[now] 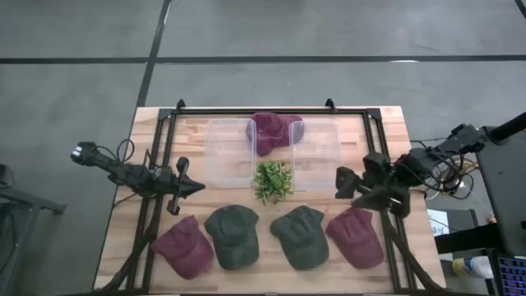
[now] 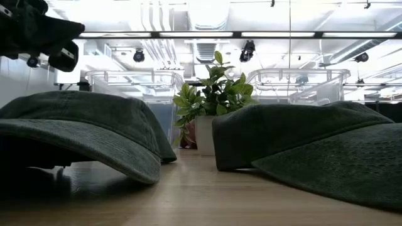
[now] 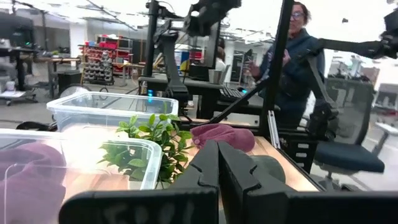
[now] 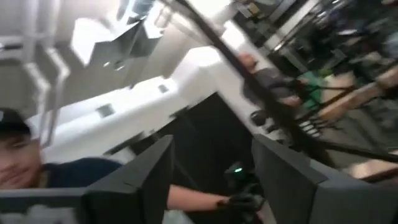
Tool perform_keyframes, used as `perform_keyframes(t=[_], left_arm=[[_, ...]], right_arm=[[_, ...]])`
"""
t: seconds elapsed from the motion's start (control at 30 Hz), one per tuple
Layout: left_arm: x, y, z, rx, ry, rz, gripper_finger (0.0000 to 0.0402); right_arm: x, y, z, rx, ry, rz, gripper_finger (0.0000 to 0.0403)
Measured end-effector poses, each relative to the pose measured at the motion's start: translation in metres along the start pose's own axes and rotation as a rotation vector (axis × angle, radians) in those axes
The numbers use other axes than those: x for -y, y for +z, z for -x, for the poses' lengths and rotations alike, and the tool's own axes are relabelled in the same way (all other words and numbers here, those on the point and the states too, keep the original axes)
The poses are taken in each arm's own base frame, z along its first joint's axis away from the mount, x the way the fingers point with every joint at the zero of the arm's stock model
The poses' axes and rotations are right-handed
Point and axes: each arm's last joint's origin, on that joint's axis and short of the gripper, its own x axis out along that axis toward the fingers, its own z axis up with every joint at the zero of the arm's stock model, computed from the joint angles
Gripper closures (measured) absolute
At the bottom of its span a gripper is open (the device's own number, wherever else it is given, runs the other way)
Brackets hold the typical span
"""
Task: Pick & Place hat
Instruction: Put the right black cap into the right transparent bin
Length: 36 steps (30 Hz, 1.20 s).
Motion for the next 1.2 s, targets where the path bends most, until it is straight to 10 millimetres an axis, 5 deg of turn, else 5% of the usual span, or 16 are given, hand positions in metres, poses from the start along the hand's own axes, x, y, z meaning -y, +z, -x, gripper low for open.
perform_keyframes(t=[0.17,0.47,0.83,1.2], left_arm=[[0.000,0.000,0.000,0.001,0.016,-0.001,0.0402],[0.000,0.000,0.000,0.004,0.016,0.048,0.0402],[0.000,0.000,0.000,0.006,0.015,0.053,0.0402],[0.000,0.001,0.000,0.008,0.015,0.050,0.0402]], right_arm=[[-0.013,-0.008,-0.032,-0.132,-0.071,-0.002,0.0139],[-0.027,-0.046,-0.072,-0.517,-0.702,0.159,0.0115],[-0.010,-0.149,-0.127,-0.986,-0.830,0.343,0.0127],[0.017,-0.234,-0.145,-1.370,-0.987,0.432,0.0141]])
